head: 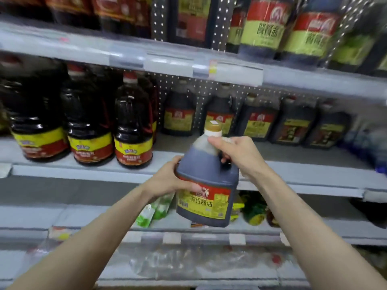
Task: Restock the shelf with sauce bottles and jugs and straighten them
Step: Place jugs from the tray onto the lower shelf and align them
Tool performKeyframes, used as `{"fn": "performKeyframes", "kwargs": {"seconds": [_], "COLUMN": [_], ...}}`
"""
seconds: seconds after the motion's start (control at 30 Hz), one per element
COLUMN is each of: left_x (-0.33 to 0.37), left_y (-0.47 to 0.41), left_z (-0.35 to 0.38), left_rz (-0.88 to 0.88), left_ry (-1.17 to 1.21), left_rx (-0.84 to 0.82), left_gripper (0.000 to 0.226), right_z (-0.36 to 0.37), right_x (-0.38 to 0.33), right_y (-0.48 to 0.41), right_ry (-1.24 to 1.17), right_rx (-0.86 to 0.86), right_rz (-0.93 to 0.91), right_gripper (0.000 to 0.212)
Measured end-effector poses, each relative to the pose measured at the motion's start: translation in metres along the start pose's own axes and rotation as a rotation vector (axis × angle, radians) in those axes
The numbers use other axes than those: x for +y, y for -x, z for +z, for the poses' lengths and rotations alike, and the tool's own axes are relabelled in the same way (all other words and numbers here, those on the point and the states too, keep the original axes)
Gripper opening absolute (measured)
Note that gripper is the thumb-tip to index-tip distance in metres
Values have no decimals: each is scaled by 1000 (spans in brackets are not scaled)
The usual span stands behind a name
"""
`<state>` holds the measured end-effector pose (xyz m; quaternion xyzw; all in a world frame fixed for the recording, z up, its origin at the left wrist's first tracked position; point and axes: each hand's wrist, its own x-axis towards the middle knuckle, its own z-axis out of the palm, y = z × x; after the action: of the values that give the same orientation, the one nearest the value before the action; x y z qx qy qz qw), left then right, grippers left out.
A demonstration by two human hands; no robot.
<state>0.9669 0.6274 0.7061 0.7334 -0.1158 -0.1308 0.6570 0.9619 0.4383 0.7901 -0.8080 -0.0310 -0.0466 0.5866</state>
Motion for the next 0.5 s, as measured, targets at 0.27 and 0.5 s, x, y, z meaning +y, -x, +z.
{"fn": "performKeyframes", "kwargs": {"seconds": [0.27, 0.5], "left_x": [36, 29], "left_y": [-43, -88], "left_z": [-17, -38], "left_rz": [73, 77], "left_ry": [-33, 7], "left_rx": [259, 389], "left_gripper": [84, 86], "right_z": [-4, 12], "right_x": [-27, -19], "right_y": [-66, -120], "right_ry": [-34, -81], "right_rx": [-93, -98], "right_rz": [-46, -49], "right_gripper": [50, 11]}}
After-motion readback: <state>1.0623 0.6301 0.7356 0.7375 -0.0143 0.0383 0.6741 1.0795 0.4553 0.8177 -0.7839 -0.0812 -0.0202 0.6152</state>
